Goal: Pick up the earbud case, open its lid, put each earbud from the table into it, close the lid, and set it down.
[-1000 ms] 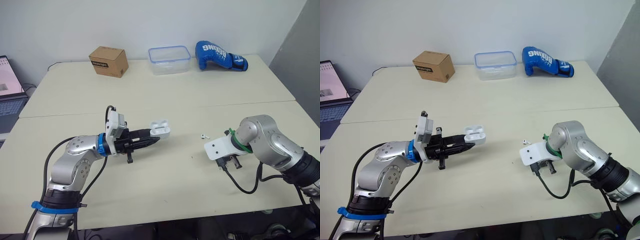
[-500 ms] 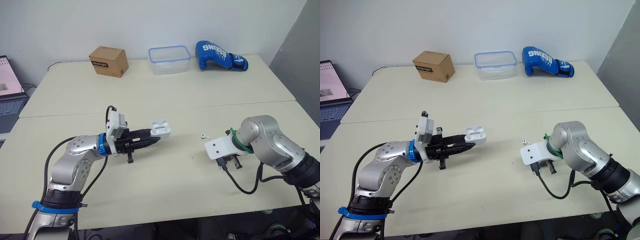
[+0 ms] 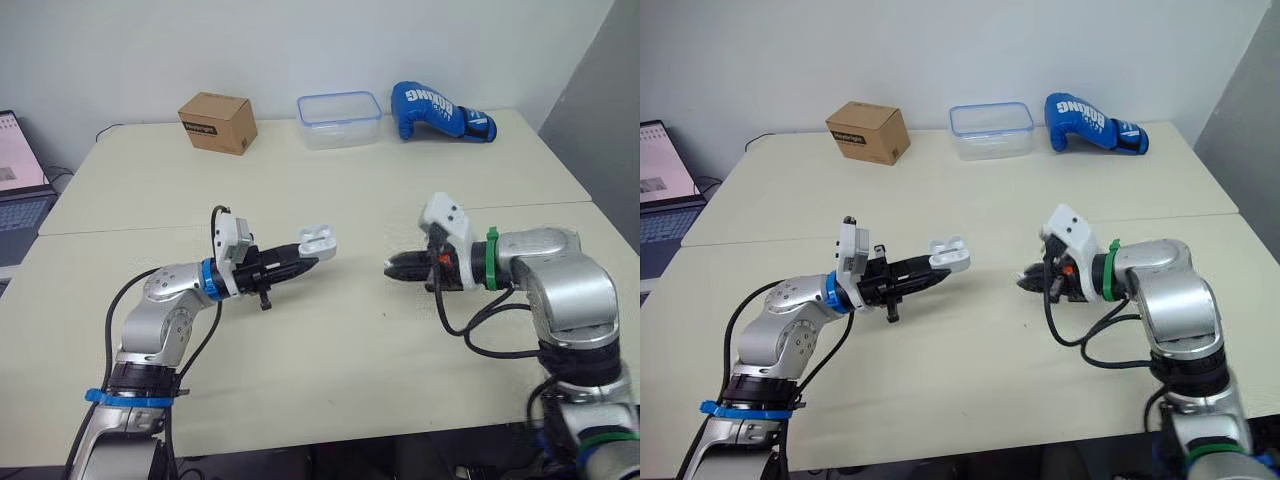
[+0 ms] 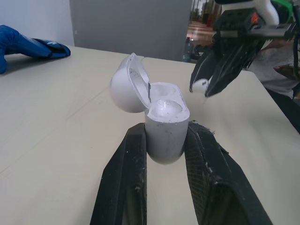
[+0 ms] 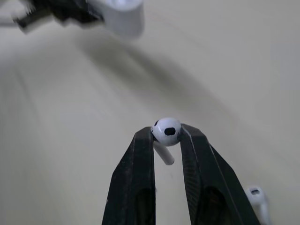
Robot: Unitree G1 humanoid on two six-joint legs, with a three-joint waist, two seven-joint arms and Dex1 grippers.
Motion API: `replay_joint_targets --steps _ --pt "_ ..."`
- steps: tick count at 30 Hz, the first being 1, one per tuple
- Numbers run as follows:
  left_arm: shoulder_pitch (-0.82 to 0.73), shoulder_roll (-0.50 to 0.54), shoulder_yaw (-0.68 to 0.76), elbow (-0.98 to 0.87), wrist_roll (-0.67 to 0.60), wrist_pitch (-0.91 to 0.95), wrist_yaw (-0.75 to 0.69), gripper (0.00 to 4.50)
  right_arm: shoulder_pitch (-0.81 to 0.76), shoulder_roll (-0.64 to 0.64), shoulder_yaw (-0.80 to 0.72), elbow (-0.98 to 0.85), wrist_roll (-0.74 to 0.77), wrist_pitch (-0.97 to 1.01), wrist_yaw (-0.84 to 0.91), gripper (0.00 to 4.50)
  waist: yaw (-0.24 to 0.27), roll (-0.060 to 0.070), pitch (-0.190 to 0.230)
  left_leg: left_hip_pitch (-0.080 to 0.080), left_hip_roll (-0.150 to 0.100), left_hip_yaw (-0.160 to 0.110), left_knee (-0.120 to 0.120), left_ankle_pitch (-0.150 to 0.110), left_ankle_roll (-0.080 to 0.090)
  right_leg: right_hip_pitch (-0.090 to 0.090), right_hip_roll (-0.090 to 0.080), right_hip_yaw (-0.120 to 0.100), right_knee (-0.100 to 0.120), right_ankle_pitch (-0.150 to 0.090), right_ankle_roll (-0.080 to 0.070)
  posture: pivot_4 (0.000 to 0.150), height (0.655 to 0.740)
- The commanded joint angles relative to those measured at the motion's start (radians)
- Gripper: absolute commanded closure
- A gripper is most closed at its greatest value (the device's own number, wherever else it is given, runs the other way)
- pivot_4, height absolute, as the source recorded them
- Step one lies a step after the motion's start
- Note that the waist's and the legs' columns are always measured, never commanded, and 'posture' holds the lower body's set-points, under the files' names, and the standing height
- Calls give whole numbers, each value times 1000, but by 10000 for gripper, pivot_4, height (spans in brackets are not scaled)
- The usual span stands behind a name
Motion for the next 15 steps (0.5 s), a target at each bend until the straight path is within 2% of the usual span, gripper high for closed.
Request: replay_joint_targets --steps 1,4,8,15 --pt "-40 -13 3 27 -3 -32 -40 37424 -18 139 -155 -122 95 117 -94 41094 -1 0 0 0 0 0 0 0 0 0 0 0 0 0 0 1500 7307" --pt "-68 -25 -4 62 -4 -29 -73 37424 -41 255 -230 -169 155 177 -165 41094 -3 1 0 0 0 0 0 0 0 0 0 0 1 0 0 1500 7307" --pt "-102 -47 -18 103 13 -38 -98 37424 -59 342 -259 -174 211 201 -257 41094 -4 1 -1 1 0 0 0 0 0 0 0 0 2 0 0 1500 7307" --pt "-156 -71 -26 187 45 -71 -123 37424 -9 393 -181 -129 264 10 -410 41094 -6 1 -1 2 0 0 0 0 0 0 0 1 2 0 0 1500 7307"
